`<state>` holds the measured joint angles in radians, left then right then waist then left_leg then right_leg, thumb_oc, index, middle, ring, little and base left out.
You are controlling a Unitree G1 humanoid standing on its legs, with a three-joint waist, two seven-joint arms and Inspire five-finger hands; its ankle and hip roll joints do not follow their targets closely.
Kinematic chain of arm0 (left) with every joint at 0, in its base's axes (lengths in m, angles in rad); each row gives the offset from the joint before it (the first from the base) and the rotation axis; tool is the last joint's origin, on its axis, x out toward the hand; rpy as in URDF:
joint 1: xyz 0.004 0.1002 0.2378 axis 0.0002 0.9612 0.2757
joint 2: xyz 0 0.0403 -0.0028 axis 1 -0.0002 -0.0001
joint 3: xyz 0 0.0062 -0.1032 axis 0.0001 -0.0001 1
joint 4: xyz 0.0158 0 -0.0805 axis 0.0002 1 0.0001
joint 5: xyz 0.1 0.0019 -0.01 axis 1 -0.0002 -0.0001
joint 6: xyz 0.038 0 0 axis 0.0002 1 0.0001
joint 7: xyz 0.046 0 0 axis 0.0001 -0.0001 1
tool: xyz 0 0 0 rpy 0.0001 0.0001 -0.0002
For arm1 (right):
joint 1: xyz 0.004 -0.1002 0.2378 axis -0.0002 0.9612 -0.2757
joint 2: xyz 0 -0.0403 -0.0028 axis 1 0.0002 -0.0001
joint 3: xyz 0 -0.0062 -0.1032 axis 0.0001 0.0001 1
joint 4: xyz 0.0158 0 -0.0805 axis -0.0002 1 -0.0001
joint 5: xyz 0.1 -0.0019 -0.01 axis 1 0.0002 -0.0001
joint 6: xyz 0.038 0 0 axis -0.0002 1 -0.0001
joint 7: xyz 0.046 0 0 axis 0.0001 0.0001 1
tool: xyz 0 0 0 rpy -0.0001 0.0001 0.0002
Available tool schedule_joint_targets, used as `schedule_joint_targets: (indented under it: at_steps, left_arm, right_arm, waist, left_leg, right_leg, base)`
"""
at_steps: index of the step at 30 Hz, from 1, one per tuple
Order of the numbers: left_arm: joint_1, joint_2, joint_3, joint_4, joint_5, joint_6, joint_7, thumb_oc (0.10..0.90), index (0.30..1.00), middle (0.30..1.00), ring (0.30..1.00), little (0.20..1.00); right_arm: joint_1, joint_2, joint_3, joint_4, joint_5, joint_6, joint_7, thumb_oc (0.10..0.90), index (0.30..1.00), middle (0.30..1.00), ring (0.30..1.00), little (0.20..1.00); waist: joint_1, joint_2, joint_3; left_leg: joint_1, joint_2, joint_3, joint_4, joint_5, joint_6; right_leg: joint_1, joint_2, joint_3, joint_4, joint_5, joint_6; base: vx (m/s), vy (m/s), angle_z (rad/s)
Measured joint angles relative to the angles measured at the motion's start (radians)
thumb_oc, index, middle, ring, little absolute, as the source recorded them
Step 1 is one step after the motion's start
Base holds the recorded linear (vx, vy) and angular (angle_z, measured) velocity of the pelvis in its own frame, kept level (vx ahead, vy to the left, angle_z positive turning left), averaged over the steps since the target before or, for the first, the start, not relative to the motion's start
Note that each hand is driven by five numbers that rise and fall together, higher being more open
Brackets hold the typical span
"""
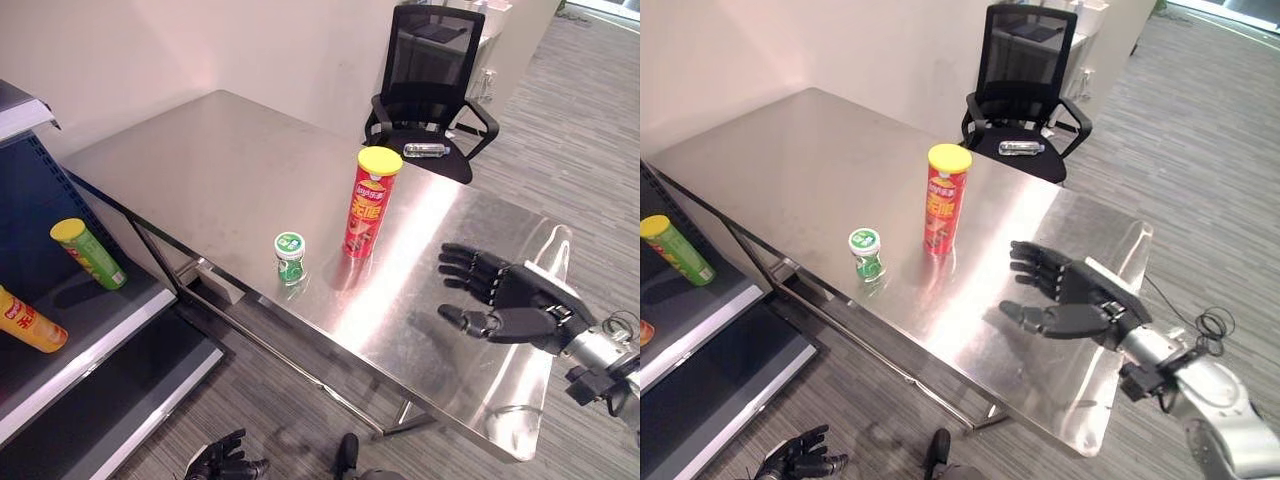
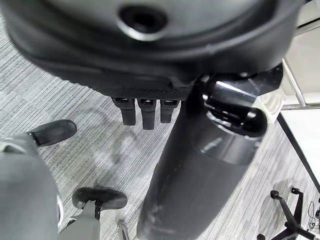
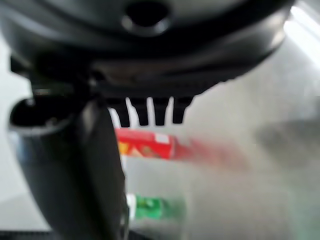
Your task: Put the goods on the table back onto the shelves and tidy them up.
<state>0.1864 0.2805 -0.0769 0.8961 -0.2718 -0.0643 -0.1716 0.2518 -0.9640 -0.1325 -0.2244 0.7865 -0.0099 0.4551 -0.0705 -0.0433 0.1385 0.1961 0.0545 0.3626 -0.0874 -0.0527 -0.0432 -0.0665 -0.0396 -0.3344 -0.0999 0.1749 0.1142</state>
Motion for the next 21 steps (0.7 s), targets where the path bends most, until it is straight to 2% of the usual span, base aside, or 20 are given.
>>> schedule_joint_targets:
  at_steps: [5,7,10,13,14,15,17,21]
  left_arm:
    - [-0.002,-0.017,-0.001,0.005,0.001,0.000,0.002,0.800,0.900,0.900,0.900,0.900]
    - [0.007,-0.020,-0.001,0.004,0.001,0.000,0.005,0.800,0.900,0.900,0.900,0.900]
    - [0.003,-0.021,-0.001,0.004,0.001,0.001,0.009,0.800,0.900,0.900,0.900,0.900]
    - [-0.005,-0.023,-0.001,0.005,0.000,0.002,0.013,0.800,0.900,0.900,0.900,0.900]
    - [-0.011,-0.023,-0.001,0.005,0.000,0.001,0.020,0.800,0.900,0.900,0.900,0.900]
    - [-0.006,-0.022,-0.001,0.003,-0.001,0.001,0.026,0.800,0.900,0.900,0.900,0.900]
    - [-0.006,-0.020,0.001,0.003,-0.001,0.001,0.037,0.800,0.900,0.900,0.900,0.900]
    - [-0.005,-0.021,0.000,0.000,0.000,0.001,0.039,0.800,0.900,0.900,0.900,0.900]
  right_arm:
    - [-0.036,0.027,0.040,-0.042,-0.064,0.007,0.000,0.800,0.900,0.900,0.900,0.900]
    - [-0.067,0.044,0.055,-0.049,-0.088,0.007,-0.002,0.800,0.900,0.900,0.900,0.900]
    - [-0.129,0.104,0.096,-0.062,-0.124,0.007,-0.014,0.800,0.900,0.900,0.900,0.900]
    - [-0.227,0.196,0.170,-0.046,-0.233,0.002,-0.070,0.800,0.900,0.900,0.900,0.900]
    - [-0.238,0.232,0.173,-0.037,-0.243,0.001,-0.088,0.800,0.900,0.900,0.900,0.900]
    - [-0.244,0.234,0.175,-0.033,-0.256,0.000,-0.094,0.800,0.900,0.900,0.900,0.900]
    - [-0.257,0.287,0.176,-0.013,-0.286,-0.005,-0.128,0.800,0.900,0.900,0.900,0.900]
    - [-0.257,0.284,0.181,-0.013,-0.344,-0.012,-0.140,0.800,0.900,0.900,0.900,0.900]
  waist:
    - [0.008,0.005,0.004]
    - [0.026,0.011,0.005]
    - [0.033,0.010,0.006]
    - [0.060,0.011,0.007]
    - [0.065,0.010,0.007]
    - [0.080,0.014,0.008]
    - [0.083,0.013,0.009]
    - [0.096,0.016,0.010]
  left_leg:
    - [-0.012,0.000,-0.028,0.005,0.001,0.000]
    - [-0.016,0.000,-0.040,0.004,0.001,0.000]
    - [-0.022,0.000,-0.050,0.007,0.001,0.000]
    - [-0.026,-0.001,-0.060,0.009,0.001,0.000]
    - [-0.026,-0.002,-0.072,0.010,0.001,0.000]
    - [-0.029,-0.003,-0.074,0.010,0.001,0.000]
    - [-0.030,-0.002,-0.093,0.009,0.001,0.001]
    - [-0.031,-0.003,-0.120,0.008,0.001,0.001]
  right_leg:
    - [0.003,-0.006,-0.021,0.000,-0.001,-0.010]
    - [0.004,-0.009,-0.026,0.002,-0.004,-0.015]
    - [0.005,-0.011,-0.044,0.007,-0.003,-0.022]
    - [0.005,-0.013,-0.046,0.007,0.009,-0.041]
    - [0.007,-0.016,-0.050,0.007,0.010,-0.042]
    - [0.008,-0.018,-0.053,0.007,0.010,-0.042]
    - [0.015,-0.021,-0.068,0.007,0.007,-0.044]
    - [0.026,-0.026,-0.076,0.007,0.005,-0.047]
  base:
    - [-0.01,-0.035,0.16]
    - [0.00,-0.028,0.09]
    - [0.01,-0.014,0.14]
    - [0.01,-0.012,0.13]
    - [0.02,-0.018,0.19]
    - [0.03,-0.028,0.20]
    - [0.02,-0.016,0.19]
    - [0.02,0.000,0.21]
